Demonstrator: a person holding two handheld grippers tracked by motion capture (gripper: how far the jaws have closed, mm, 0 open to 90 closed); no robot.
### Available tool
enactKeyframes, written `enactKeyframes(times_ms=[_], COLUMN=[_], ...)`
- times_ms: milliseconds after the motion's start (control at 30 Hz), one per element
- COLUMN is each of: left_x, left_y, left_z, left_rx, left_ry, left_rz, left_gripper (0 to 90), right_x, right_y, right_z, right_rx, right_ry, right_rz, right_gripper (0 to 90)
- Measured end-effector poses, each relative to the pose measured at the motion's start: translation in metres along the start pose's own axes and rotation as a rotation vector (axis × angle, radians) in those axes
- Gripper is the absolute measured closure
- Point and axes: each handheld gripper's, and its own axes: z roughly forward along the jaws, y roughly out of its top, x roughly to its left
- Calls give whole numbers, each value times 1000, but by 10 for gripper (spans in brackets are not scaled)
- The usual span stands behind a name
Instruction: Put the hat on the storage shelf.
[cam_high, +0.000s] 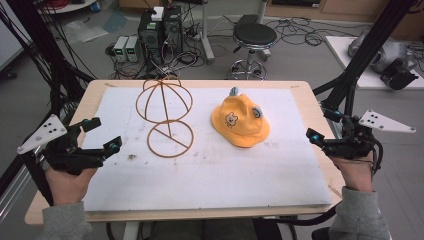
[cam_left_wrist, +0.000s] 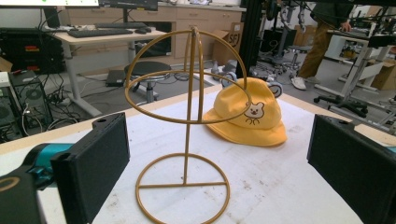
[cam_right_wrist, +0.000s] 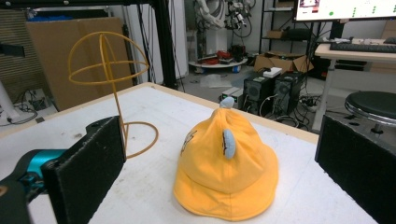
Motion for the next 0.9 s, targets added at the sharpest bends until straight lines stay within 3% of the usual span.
enactKeyframes(times_ms=[167, 400, 700, 900], left_x=[-1, -2, -6, -9], left_y=[0, -2, -4, -5], left_z=[2, 4, -3, -8], left_rx=[4, 12, 9, 12], left_ry=[-5, -12, -1, 1], left_rz=[3, 1, -6, -6], left_gripper=[61, 61, 61, 61], right_x=[-3, -9, -30, -36], right_y=[0, 6, 6, 7], right_z=[-1, 2, 21, 37], right_rx=[4, 20, 78, 104], right_ry=[-11, 15, 82, 82], right_rz=[-9, 9, 26, 19], right_gripper=[12, 12, 12, 12])
